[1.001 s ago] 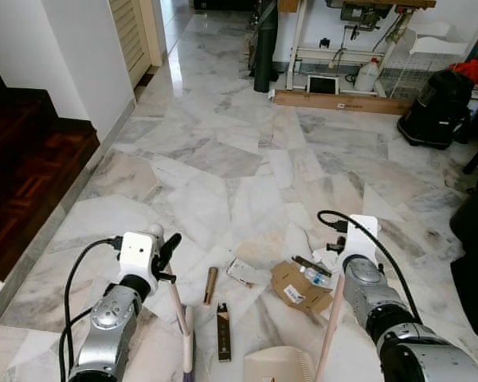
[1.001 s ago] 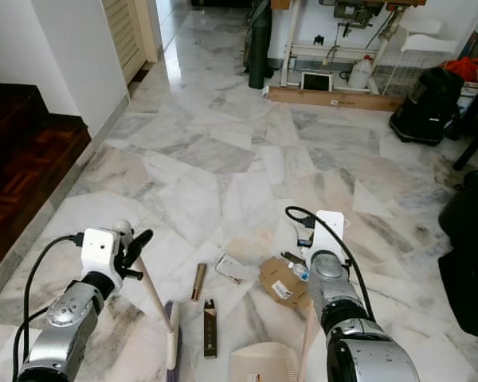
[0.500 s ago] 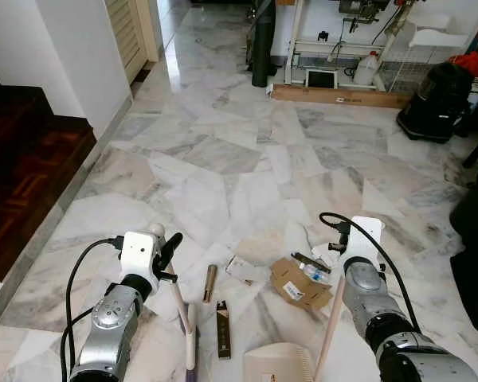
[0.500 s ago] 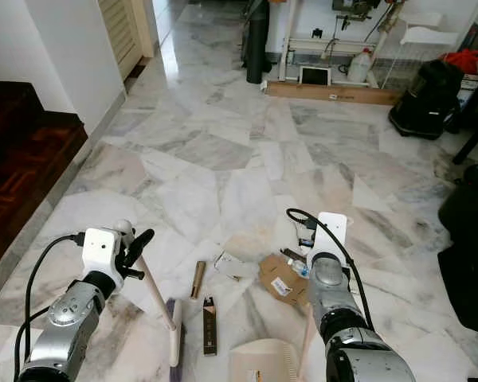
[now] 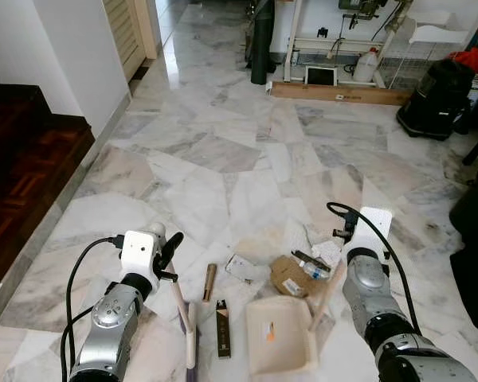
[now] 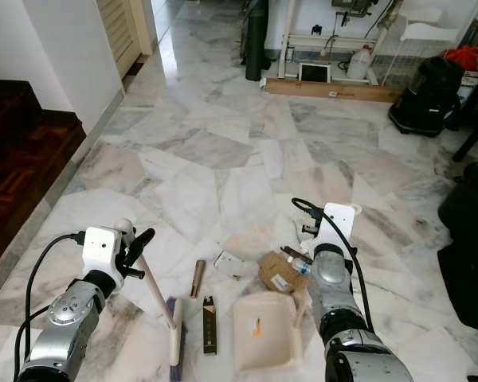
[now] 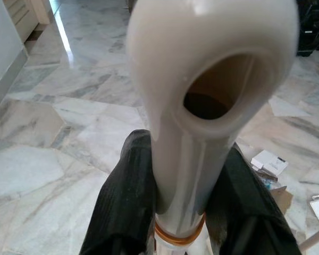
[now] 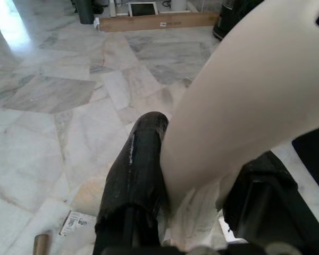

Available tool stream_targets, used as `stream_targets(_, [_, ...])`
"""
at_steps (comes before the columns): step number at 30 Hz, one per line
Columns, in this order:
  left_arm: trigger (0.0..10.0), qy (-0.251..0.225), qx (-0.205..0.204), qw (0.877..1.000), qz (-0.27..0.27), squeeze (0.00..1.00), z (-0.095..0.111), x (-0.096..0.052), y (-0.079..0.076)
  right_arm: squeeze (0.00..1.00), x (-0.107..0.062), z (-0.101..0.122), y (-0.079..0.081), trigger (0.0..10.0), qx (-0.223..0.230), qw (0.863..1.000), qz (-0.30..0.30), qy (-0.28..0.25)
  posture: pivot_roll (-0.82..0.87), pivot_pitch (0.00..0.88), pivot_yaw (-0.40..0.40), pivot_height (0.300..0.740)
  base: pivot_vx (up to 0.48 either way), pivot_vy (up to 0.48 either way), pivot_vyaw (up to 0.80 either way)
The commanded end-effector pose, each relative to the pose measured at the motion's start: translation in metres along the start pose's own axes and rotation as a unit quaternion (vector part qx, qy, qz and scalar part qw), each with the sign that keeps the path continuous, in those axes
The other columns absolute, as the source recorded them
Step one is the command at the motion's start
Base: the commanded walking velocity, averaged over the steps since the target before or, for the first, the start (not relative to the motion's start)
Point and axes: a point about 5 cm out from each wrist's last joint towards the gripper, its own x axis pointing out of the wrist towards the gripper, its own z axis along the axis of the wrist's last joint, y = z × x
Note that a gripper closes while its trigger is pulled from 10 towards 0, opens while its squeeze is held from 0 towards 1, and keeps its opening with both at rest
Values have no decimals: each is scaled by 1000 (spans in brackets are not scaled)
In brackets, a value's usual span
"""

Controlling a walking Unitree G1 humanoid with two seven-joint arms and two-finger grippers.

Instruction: Sweep floor

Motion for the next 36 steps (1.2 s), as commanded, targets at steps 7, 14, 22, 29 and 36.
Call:
stream_targets(7, [10000, 22, -14, 1000, -11, 0, -8, -4, -3, 0, -6, -14, 4, 10000, -8, 1000, 11, 19, 15, 83, -31, 740, 0, 0, 0])
stream_targets(14, [10000, 33, -19, 999, -25, 0, -10, -4, -5, 0, -11, -29, 4, 10000, -26, 998, 17, 52, 21, 83, -29, 740, 0, 0, 0])
stream_targets(22, [10000, 40, -47, 997, -39, 0, -13, -5, -8, 0, -14, -36, 4, 10000, -31, 997, 16, 65, 22, 86, -27, 740, 0, 0, 0])
stream_targets(29, [10000, 38, -71, 995, -63, 0, -9, -5, -10, 0, -15, -38, 4, 10000, -31, 997, 14, 68, 24, 87, -26, 740, 0, 0, 0])
stream_targets(36, [10000, 36, -90, 991, -93, 0, -4, -6, -11, 0, -15, -37, 5, 10000, -30, 997, 11, 67, 30, 87, -26, 740, 0, 0, 0])
